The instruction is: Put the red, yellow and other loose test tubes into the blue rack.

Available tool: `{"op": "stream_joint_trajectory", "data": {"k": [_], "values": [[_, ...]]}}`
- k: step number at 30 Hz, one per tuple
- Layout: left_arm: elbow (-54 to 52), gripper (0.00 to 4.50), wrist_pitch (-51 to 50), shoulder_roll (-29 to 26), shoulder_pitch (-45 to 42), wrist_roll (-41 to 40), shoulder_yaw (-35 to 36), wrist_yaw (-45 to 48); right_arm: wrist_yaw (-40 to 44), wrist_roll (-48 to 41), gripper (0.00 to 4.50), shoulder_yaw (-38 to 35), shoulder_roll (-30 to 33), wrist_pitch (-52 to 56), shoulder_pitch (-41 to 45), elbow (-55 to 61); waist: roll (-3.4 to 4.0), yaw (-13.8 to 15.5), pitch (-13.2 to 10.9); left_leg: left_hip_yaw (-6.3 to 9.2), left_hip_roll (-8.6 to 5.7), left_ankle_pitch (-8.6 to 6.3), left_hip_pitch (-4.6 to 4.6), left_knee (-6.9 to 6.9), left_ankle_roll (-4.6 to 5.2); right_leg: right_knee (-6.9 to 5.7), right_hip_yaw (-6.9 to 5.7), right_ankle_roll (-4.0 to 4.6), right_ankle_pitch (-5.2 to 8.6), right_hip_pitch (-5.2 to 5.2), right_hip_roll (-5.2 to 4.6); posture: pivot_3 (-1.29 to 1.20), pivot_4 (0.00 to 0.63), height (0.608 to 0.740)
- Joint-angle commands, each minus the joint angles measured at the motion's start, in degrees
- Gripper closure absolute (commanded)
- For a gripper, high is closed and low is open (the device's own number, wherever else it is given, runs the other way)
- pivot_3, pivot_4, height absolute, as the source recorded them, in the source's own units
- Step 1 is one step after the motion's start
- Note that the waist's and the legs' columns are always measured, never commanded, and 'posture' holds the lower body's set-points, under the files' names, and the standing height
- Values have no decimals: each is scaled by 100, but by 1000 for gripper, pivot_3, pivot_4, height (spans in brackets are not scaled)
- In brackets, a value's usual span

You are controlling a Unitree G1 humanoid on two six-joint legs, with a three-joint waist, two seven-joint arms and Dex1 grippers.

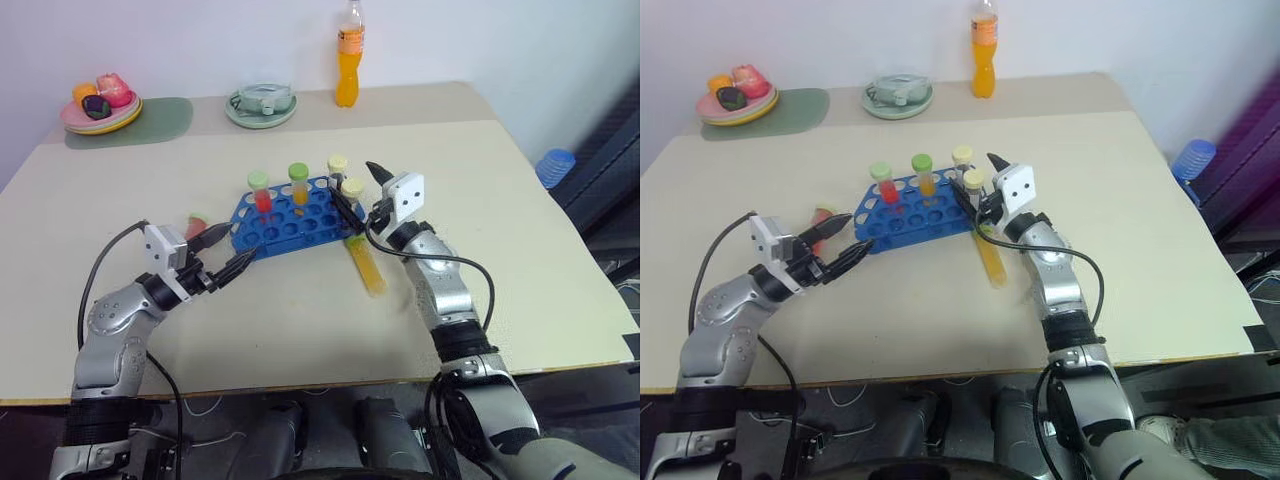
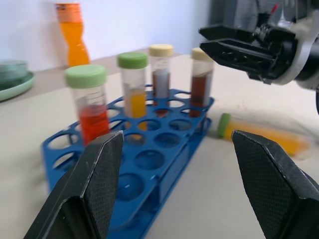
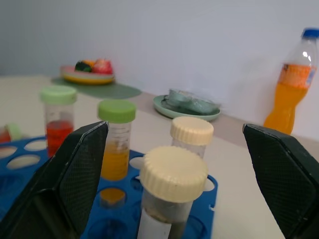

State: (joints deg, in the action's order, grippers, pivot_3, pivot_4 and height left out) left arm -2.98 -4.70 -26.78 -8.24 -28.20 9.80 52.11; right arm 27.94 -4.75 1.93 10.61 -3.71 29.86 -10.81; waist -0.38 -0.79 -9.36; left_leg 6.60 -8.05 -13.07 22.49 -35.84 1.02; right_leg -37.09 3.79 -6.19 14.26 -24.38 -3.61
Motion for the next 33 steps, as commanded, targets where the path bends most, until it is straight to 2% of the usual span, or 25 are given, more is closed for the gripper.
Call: {"op": "stream_joint_trajectory", "data": {"k": [1, 6, 9, 11, 16, 26, 33], "values": [[10, 985, 106, 5, -137, -19, -78, 142, -16, 1, 91, -5, 470, 1507, -178, 1508, 0, 8, 0, 0, 0, 0, 2, 0, 0, 1, 0, 0, 0, 1, -1, 0, 150, 740], [262, 985, 194, 104, -359, 75, -276, 273, 305, -596, 91, -170, 1343, 4072, -341, 3023, -1, 20, -1, 1, 0, -1, 11, 0, 2, 4, 3, 1, 1, 10, -5, 0, 150, 740], [483, 985, 255, 197, -547, 107, -397, 402, 336, -1167, 91, -352, 1723, 6118, -117, 3550, -3, 17, -1, 3, 2, -1, 26, -3, 2, 5, 5, 1, 1, 3, -6, 0, 150, 740], [634, 985, 310, 246, -648, 125, -485, 514, 272, -1431, 91, -405, 1863, 7425, 162, 3686, -3, 11, -1, 3, 2, -1, 40, -9, 3, 5, 4, 1, 1, -9, -6, 0, 150, 740], [813, 985, 357, 313, -773, 210, -677, 701, 136, -1671, 91, -370, 1930, 9302, 937, 3207, -3, 12, -1, 4, 3, -1, 75, -12, 4, 7, 2, 1, 0, -38, -8, 0, 150, 740], [681, 985, 236, 306, -895, 336, -1012, 859, -167, -1778, 91, -93, 1800, 9621, 1950, 1238, -4, 6, -1, 2, 2, -2, 90, -19, 7, 7, -1, 1, -3, -51, -10, 0, 150, 740], [437, 985, 52, 29, -743, 383, -1093, 989, -358, -1924, 91, 21, 1315, 9621, 2543, 322, -3, -15, -1, 2, 2, -1, 90, -16, 6, 3, 0, 1, -3, -57, -9, 0, 150, 740]]}}
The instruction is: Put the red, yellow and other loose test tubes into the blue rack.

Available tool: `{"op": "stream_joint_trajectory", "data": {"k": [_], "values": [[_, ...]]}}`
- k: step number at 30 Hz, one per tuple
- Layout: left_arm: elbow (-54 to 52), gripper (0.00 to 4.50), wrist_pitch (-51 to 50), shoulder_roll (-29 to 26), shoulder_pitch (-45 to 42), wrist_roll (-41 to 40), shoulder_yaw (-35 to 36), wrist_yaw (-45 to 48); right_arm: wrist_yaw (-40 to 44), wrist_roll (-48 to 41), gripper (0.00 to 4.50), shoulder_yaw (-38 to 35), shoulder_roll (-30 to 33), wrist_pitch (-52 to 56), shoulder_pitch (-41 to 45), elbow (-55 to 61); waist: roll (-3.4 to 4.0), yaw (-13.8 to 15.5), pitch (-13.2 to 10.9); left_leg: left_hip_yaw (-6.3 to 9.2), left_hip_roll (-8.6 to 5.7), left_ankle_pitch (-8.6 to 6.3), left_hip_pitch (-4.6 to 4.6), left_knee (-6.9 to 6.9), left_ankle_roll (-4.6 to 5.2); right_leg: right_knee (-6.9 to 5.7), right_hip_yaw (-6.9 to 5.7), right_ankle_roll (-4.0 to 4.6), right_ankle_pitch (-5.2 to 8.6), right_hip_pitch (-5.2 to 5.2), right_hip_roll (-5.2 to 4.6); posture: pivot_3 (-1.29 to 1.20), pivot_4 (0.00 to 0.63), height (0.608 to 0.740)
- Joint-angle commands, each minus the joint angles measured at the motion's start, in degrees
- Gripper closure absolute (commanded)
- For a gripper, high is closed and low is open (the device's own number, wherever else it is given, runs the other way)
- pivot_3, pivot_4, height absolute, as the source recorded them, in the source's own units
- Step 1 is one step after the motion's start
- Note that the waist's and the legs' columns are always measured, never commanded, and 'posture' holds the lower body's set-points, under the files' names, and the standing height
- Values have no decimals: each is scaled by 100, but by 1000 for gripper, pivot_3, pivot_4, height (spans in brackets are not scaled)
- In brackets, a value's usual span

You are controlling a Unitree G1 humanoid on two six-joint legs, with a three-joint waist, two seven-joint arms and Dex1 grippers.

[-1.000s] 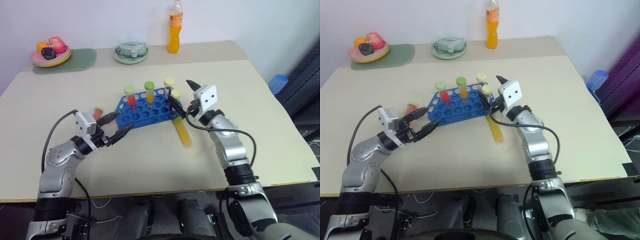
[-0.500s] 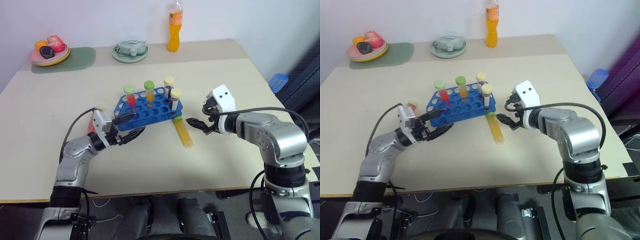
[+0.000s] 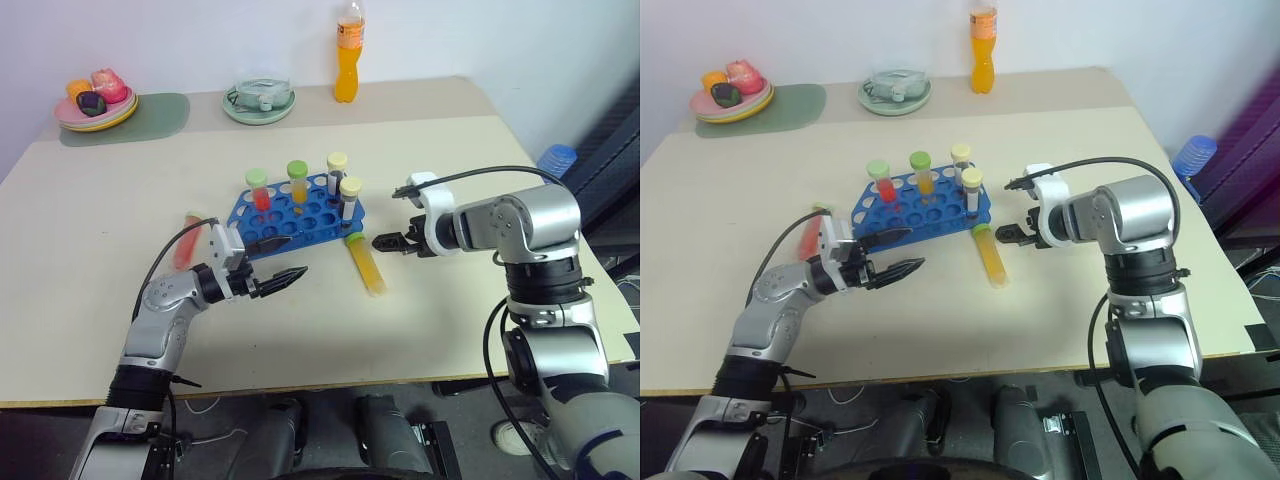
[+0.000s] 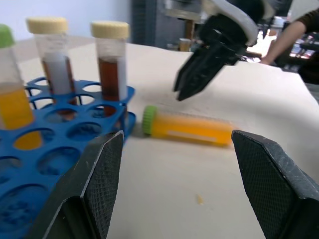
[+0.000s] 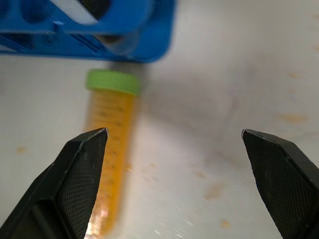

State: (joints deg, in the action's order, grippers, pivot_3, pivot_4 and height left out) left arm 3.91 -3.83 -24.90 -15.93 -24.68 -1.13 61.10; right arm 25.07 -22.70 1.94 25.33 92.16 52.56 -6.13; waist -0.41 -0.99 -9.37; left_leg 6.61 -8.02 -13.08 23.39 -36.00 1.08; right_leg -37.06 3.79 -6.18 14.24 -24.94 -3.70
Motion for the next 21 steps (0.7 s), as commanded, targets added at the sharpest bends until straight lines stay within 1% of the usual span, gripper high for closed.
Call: {"op": "stream_joint_trajectory", "data": {"k": [1, 7, 8, 13, 21], "values": [[-281, 985, -43, -205, 18, 54, -23, 125, -87, -160, 91, 39, -220, 34, 316, -207, 0, 7, 0, 1, 0, 0, 0, 0, 0, 0, 0, 0, 0, 1, 0, 0, 150, 740], [-321, 985, 10, -527, -142, 272, -65, 239, 55, -320, 91, 201, -382, 33, 391, 38, 0, 24, 0, 1, -1, 0, 2, -2, 0, 1, -1, 0, 0, 0, 0, 0, 150, 740], [-352, 985, -63, -559, -207, 252, -20, 195, 95, -348, 91, 180, -405, -131, 340, 142, 0, 26, 0, 0, -1, 0, 2, -3, 0, 1, -1, 0, 0, 0, 0, 0, 150, 740], [-327, 985, -130, -725, -328, 318, 8, 192, 155, -463, 91, 157, -415, -91, 189, 484, 0, 12, 0, 1, -1, 0, 2, -1, 0, 0, -2, 0, 0, -2, 0, 0, 150, 740], [136, 985, 30, -826, -573, 435, 62, 311, -187, -171, 91, 460, -596, 30, 241, -4, 0, 3, 0, 0, -1, 1, 2, 0, -1, -3, -2, 0, 0, -5, 1, 0, 150, 740]]}}
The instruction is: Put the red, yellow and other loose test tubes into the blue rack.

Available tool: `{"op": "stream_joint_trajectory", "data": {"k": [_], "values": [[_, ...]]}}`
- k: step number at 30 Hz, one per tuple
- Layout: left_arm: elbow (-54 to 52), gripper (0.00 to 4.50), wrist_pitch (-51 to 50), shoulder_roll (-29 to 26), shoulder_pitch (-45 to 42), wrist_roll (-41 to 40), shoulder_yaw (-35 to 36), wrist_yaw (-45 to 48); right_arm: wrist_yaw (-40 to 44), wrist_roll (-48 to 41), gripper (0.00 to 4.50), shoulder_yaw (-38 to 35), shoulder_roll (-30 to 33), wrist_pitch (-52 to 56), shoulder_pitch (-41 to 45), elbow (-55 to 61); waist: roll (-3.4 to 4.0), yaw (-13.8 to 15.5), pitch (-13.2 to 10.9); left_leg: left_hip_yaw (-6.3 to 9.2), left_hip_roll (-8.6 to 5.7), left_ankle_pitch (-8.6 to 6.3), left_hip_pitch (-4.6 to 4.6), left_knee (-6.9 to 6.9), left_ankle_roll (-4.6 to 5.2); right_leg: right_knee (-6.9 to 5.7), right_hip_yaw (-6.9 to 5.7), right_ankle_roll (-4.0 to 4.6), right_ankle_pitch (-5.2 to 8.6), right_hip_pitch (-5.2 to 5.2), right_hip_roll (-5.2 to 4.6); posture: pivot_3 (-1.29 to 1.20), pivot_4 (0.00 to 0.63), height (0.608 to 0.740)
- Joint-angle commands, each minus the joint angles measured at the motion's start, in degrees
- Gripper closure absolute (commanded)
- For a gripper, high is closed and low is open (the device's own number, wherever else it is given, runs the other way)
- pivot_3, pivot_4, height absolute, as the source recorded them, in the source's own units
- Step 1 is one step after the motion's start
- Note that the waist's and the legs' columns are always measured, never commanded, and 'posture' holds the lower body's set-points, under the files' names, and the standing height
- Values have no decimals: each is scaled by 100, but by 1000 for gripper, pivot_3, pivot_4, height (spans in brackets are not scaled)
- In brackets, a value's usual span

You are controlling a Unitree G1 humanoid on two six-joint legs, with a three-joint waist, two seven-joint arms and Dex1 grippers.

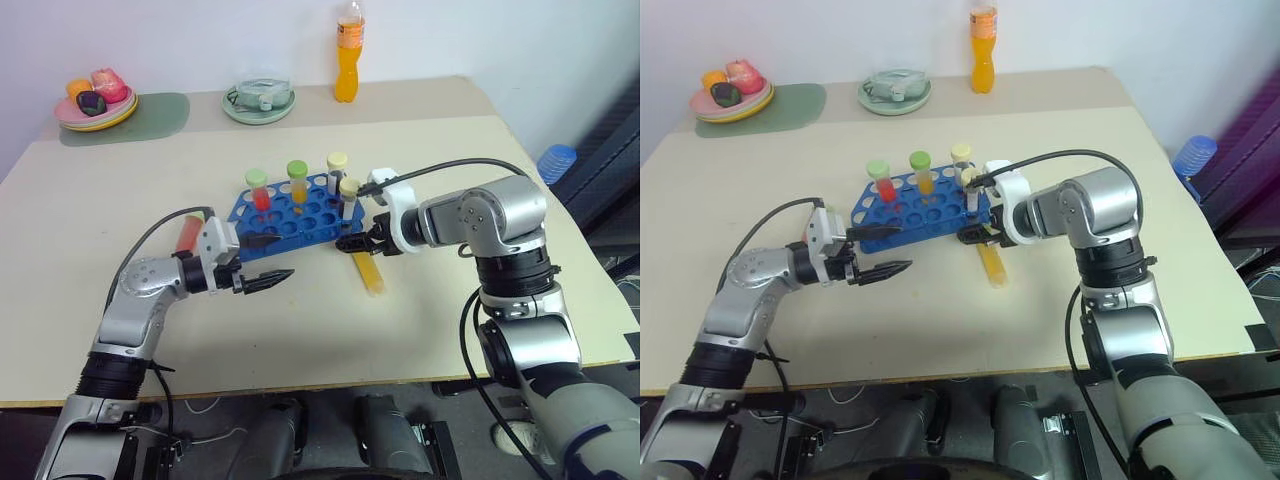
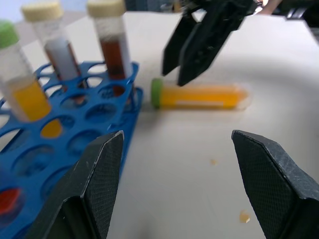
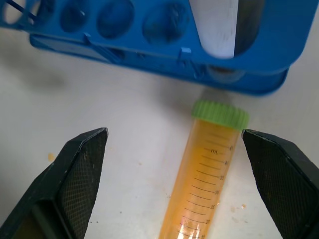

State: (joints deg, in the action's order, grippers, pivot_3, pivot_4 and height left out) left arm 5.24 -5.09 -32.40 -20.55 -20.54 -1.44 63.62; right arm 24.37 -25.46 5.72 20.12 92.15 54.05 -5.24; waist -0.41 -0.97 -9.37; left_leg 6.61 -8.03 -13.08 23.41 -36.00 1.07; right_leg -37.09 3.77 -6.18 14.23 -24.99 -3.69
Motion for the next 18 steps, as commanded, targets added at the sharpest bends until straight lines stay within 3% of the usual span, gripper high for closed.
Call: {"op": "stream_joint_trajectory", "data": {"k": [1, 11, 14, 18], "values": [[43, 985, 185, -92, -114, 18, 107, 83, -151, 148, 91, 129, -99, 12, 105, -164, 0, 2, 0, 0, 0, 0, 0, 1, 0, 0, 0, 0, 0, 0, 0, 0, 150, 740], [225, 985, 651, -149, 183, -11, 179, 271, -304, 599, 91, 756, -371, -695, -39, -775, -11, -55, 11, 0, 2, 1, -11, 1, -2, -2, 0, 5, -3, 10, 3, 0, 150, 740], [227, 985, 755, -201, 291, -45, 193, 404, -241, 663, 898, 907, -391, -806, -67, -798, -19, -104, 16, 1, 4, 2, -25, -2, -4, -2, -1, 10, -7, 24, 5, 0, 150, 740], [280, 985, 852, -253, 372, -78, 205, 555, -103, 689, 2835, 1125, -329, -825, -124, -685, -18, -163, 16, 2, 5, 2, -30, 8, -4, -2, -1, 11, -7, 24, 6, 0, 150, 740]]}}
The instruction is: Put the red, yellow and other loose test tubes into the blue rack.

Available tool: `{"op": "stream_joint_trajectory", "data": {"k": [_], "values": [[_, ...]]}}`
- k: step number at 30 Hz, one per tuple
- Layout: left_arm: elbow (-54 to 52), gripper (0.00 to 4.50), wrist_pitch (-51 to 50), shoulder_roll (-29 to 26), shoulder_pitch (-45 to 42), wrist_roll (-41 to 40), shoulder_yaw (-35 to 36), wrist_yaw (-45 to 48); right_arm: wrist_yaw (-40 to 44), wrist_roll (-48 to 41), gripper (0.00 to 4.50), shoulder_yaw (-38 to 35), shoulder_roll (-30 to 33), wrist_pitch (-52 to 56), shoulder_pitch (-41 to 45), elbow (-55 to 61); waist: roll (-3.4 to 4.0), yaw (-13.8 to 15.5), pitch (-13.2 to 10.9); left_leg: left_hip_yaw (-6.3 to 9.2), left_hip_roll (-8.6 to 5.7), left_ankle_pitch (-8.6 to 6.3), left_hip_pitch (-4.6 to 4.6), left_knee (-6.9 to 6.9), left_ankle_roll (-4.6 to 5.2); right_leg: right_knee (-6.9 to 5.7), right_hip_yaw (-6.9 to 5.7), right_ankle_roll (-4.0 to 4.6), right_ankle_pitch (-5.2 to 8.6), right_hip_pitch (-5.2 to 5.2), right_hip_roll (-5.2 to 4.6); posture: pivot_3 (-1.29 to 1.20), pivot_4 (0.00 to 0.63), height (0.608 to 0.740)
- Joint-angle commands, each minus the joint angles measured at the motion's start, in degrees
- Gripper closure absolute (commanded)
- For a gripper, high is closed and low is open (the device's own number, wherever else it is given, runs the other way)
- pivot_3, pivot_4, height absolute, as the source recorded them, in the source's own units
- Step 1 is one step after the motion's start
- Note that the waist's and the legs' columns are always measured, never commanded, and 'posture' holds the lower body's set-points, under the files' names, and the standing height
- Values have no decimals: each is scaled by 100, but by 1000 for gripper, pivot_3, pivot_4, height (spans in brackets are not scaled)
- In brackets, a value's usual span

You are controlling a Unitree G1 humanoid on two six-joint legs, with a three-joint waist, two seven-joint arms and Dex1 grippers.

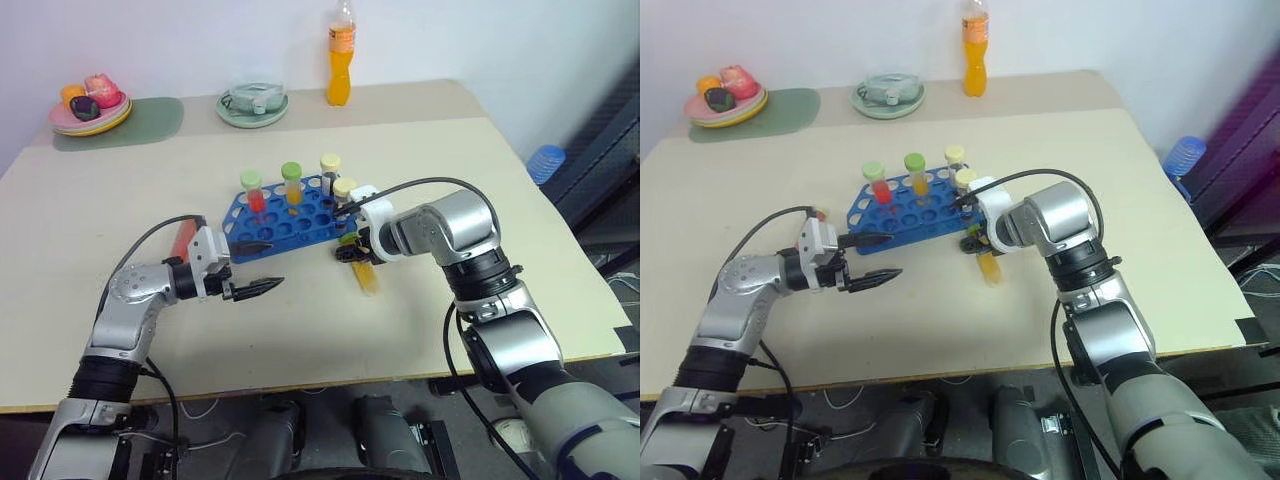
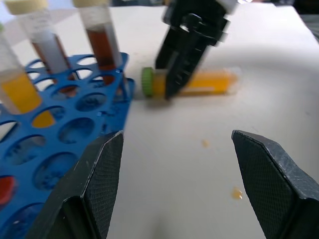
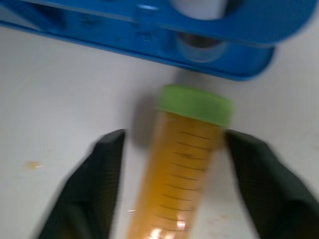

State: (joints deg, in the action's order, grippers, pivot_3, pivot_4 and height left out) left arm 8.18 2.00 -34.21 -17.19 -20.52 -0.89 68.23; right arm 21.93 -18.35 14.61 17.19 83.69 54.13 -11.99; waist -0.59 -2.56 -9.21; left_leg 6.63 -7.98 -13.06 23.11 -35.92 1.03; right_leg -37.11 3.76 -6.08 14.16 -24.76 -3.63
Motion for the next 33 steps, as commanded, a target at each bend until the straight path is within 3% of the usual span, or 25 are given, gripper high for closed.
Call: {"op": "stream_joint_trajectory", "data": {"k": [1, 3, 11, 16, 21, 28, 33], "values": [[8, 985, 157, -72, 41, -88, 164, 110, 172, -11, 3311, 303, -7, -4, -147, 23, 0, -9, 0, 0, 0, 0, 0, 4, 0, 0, 0, 0, 0, -4, 0, 0, 150, 740], [55, 985, 197, -66, 52, -94, 187, 125, 253, -1, 3683, 412, 50, -45, -164, 88, 0, -9, 0, -1, 2, 0, 1, 7, 0, 0, 0, 0, 0, -8, 0, 0, 150, 740], [243, 985, 258, 99, 29, -182, 320, -28, 919, 58, 3683, 1029, 874, -788, -373, 1062, 0, 34, 0, -1, 2, 0, 6, 2, 0, 4, -4, 0, 0, -5, -1, 0, 150, 740], [336, 985, 151, 331, -22, -368, 530, -299, 1756, -639, 3683, 297, 1042, -1644, -881, 2392, -1, 139, -4, 3, 1, -3, 28, -12, 5, 12, -18, -1, 0, -14, -5, 0, 150, 740], [609, 985, 222, 518, -33, -481, 808, -555, 2054, -1142, 3683, -750, 111, -3442, -1137, 2406, -2, 140, -5, 2, 4, -2, 28, -8, 3, 4, -17, -1, 0, -22, -3, 0, 150, 740], [795, 985, 445, 803, -15, -469, 1093, -1017, 1577, 57, 3683, -702, -880, -6863, -1285, 1164, -3, 181, -5, 2, 3, -1, 27, -12, 1, 6, -30, -1, -1, -19, -3, 0, 150, 740], [646, 985, 491, 894, 49, -437, 1157, -1321, 1294, 616, 3683, -744, -1455, -8932, -1235, -362, -2, 141, -5, 1, 2, 2, 25, -10, -3, 2, -34, -1, -1, -21, -2, 0, 150, 740]]}}
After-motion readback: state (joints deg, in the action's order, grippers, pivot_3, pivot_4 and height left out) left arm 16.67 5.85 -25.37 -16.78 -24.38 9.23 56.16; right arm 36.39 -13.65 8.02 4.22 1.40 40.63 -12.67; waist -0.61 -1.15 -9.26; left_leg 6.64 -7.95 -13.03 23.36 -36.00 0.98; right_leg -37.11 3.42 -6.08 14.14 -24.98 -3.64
